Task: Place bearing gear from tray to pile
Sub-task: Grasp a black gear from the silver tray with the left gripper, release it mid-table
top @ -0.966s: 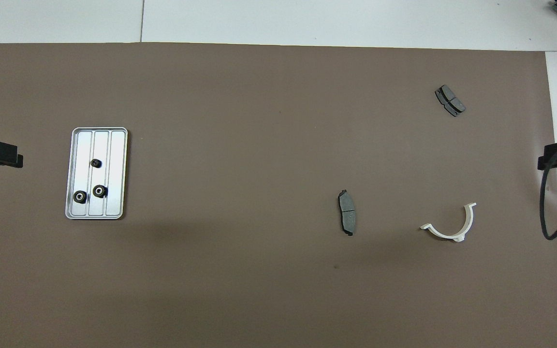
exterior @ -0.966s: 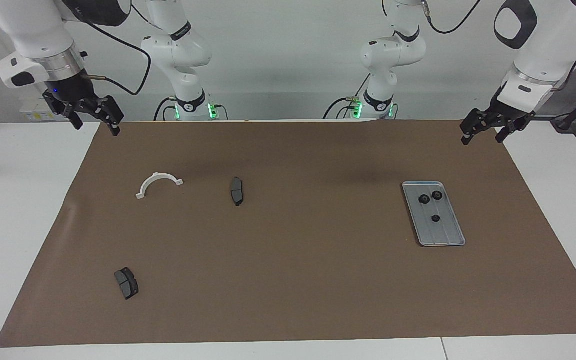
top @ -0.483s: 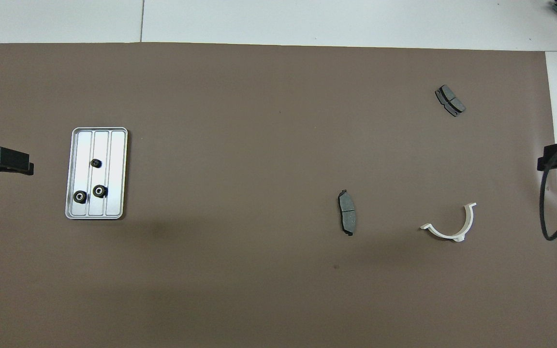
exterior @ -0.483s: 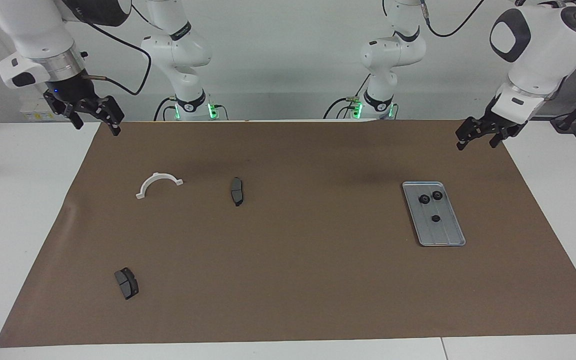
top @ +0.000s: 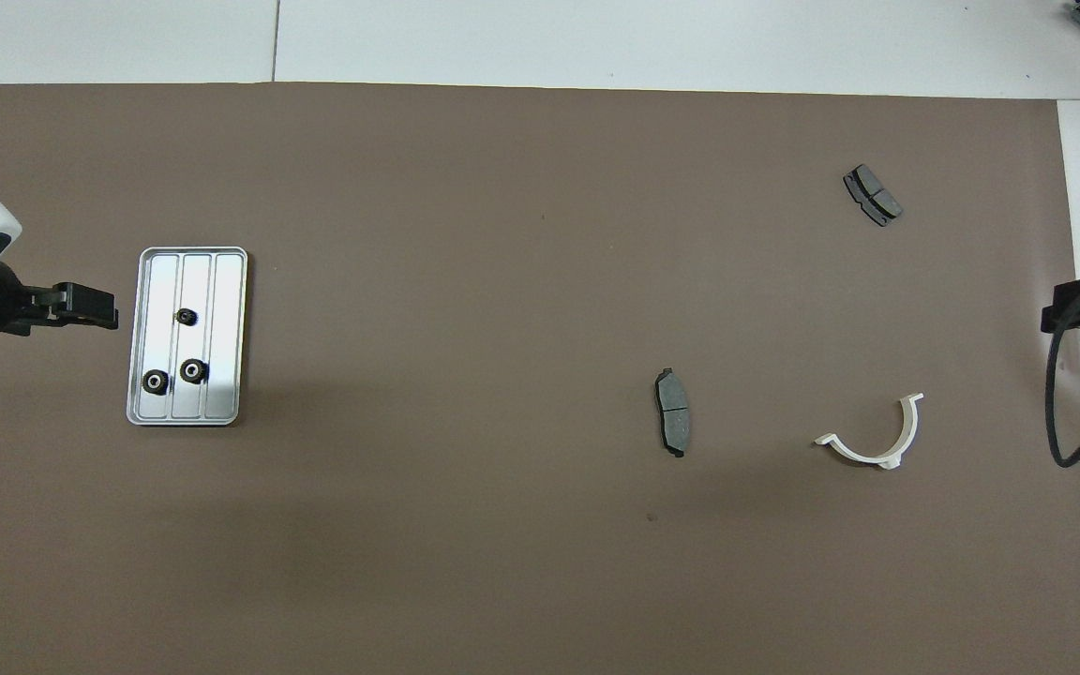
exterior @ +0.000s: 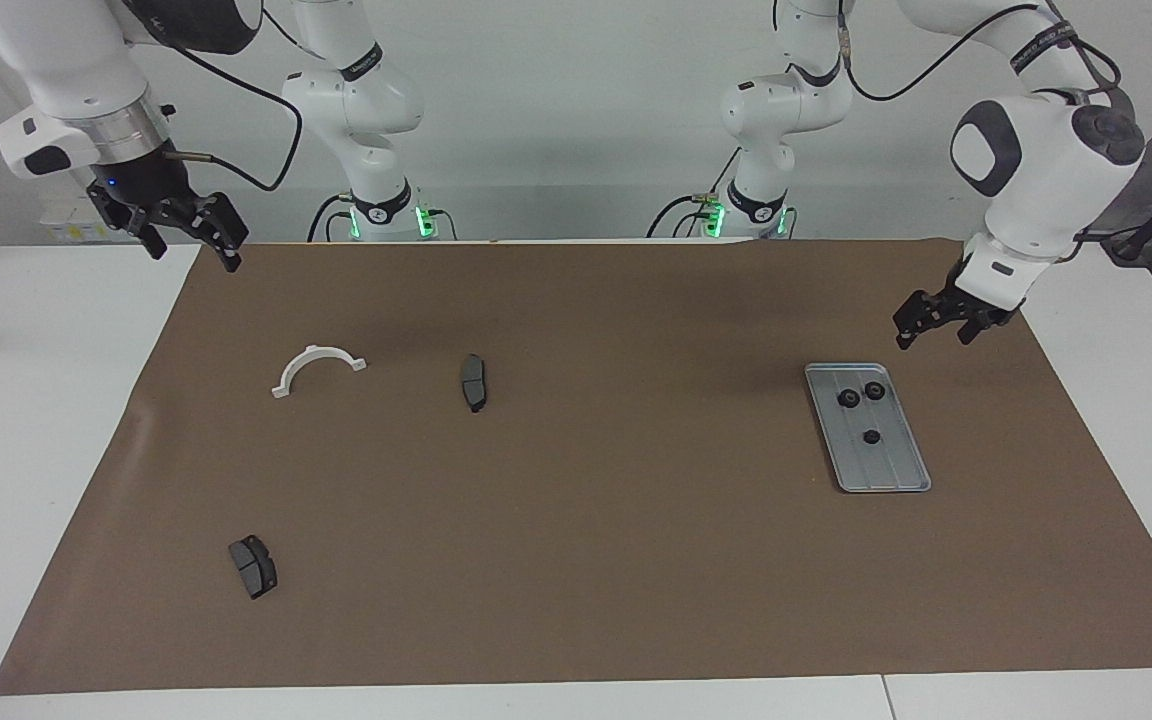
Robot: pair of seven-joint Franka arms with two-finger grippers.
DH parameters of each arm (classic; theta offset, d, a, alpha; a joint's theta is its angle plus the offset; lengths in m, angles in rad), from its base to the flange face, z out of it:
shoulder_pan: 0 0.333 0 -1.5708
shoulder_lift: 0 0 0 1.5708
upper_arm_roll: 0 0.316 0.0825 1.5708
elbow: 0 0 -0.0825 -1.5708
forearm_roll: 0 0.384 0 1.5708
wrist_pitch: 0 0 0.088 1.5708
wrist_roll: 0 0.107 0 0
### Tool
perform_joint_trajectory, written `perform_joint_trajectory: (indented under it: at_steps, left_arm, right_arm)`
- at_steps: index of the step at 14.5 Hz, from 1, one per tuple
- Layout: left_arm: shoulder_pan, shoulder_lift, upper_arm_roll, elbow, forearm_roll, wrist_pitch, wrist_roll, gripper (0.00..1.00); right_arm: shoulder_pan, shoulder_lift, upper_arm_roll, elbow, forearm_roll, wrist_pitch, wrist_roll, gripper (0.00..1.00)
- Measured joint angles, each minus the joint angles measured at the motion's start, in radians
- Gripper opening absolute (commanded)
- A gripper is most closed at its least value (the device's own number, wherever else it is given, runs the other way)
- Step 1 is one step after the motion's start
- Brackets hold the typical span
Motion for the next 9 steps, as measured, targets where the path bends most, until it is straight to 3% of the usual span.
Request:
perform_joint_trajectory:
  at_steps: [3,9]
  left_arm:
    - [0.000,0.039,-0.001,-0.071,0.000,0.146,0.000,1.00]
    - [-0.002,0.114,-0.010,-0.120,0.000,0.259,-0.018,1.00]
  right_arm:
    - [0.000,0.000,0.000,-0.004,0.000,0.000,0.000,1.00]
    - [0.001,0.000,0.001,-0.004,0.000,0.000,0.000,1.00]
